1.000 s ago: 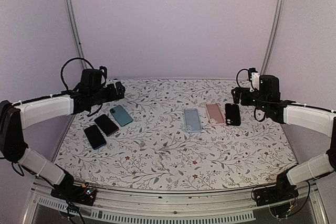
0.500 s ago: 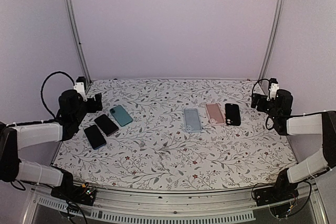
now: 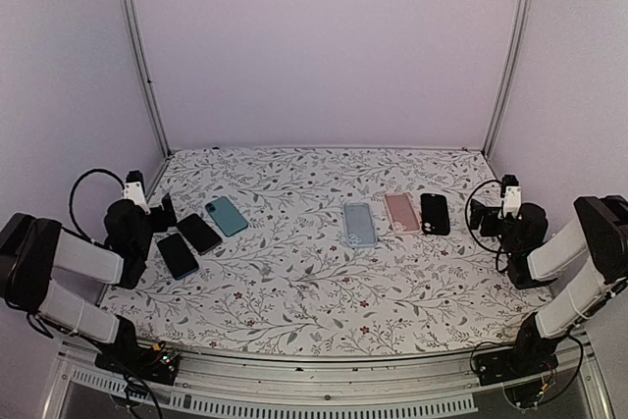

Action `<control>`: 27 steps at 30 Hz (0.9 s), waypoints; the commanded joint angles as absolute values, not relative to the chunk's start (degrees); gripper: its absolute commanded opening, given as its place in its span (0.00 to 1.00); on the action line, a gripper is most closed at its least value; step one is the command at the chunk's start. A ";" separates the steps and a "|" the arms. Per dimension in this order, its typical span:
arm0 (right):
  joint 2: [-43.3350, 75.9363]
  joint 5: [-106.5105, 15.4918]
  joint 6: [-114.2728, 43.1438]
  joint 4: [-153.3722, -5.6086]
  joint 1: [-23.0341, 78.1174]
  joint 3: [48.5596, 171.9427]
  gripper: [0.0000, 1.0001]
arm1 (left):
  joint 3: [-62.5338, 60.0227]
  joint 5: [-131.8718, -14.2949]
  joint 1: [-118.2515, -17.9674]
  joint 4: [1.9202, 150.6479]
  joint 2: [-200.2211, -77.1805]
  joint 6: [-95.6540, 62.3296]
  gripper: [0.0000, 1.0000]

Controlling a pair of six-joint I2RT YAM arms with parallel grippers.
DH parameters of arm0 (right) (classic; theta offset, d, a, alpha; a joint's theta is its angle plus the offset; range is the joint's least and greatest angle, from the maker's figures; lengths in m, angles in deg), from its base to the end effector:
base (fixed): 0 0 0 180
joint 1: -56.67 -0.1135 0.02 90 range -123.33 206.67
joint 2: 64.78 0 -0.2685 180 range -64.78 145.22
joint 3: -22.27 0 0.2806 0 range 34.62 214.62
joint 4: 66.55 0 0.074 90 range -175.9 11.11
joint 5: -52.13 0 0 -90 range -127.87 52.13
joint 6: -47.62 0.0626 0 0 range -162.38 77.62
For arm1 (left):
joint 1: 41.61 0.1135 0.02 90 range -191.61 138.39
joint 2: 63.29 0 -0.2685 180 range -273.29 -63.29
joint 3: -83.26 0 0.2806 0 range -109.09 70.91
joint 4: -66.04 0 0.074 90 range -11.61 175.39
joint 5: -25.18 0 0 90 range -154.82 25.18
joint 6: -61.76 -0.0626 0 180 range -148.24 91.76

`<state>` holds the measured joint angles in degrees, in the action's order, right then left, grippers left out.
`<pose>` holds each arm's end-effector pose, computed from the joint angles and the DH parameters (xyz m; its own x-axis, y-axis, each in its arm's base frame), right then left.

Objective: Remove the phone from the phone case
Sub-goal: Reset both arms

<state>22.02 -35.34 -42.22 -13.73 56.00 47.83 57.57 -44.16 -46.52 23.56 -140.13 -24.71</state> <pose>0.2751 0.0005 0.1156 -0.1463 0.0011 -0.9892 0.0324 0.9995 -0.0037 0.2669 -0.0008 0.1364 -0.1334 -0.0464 -0.9900 -0.2762 0.9611 -0.0078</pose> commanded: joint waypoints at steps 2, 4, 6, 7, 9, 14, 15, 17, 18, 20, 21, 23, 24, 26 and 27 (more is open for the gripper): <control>23.37 -40.79 -45.63 -3.62 56.23 47.73 0.99 | 60.11 -49.54 -45.29 5.00 -144.17 -29.62 0.99; 23.35 -40.45 -45.54 -3.68 56.23 47.90 0.99 | 60.77 -49.09 -45.04 0.51 -147.49 -29.27 1.00; 23.58 -39.31 -45.17 -4.77 56.22 48.58 0.99 | 62.26 -50.47 -45.04 -5.47 -150.54 -29.70 0.99; 23.63 -39.13 -45.01 -5.03 56.23 48.67 0.99 | 63.03 -50.93 -45.04 -7.77 -151.70 -29.91 1.00; 23.64 -38.97 -44.93 -5.04 56.26 48.71 0.99 | 64.13 -51.17 -45.04 -11.68 -153.70 -30.17 0.99; 23.62 -38.28 -44.58 -5.15 56.23 48.80 0.99 | 62.82 -52.48 -45.04 -9.07 -153.55 -30.70 0.99; 23.63 -38.26 -44.58 -5.15 56.25 48.79 0.99 | 62.44 -52.69 -45.04 -8.33 -153.52 -30.79 0.99; 23.63 -38.25 -44.58 -5.21 56.25 48.77 0.99 | 61.24 -52.78 -44.99 -5.60 -153.41 -30.74 0.99; 23.64 -38.29 -44.58 -5.16 56.19 48.81 0.99 | 60.21 -52.84 -45.03 -3.94 -153.46 -30.85 0.99; 23.64 -38.30 -44.58 -5.20 56.27 48.78 0.99 | 57.73 -53.13 -45.04 1.23 -153.30 -30.89 0.99; 23.57 -38.25 -44.58 -5.24 56.25 48.78 0.99 | 57.54 -53.22 -44.99 1.45 -153.17 -30.91 0.99; 23.59 -38.25 -44.54 -5.24 56.23 48.89 0.99 | 57.59 -53.37 -45.04 1.12 -153.40 -31.09 0.99; 23.57 -38.23 -44.57 -5.24 56.25 48.94 0.99 | 57.72 -53.40 -45.04 1.21 -153.30 -31.01 0.99; 23.63 -38.30 -44.58 -5.24 56.22 48.80 0.99 | 57.64 -53.48 -45.04 1.10 -153.38 -31.04 0.99; 23.64 -38.24 -44.58 -5.24 56.23 48.85 0.99 | 57.64 -53.42 -45.03 1.16 -153.32 -31.04 0.99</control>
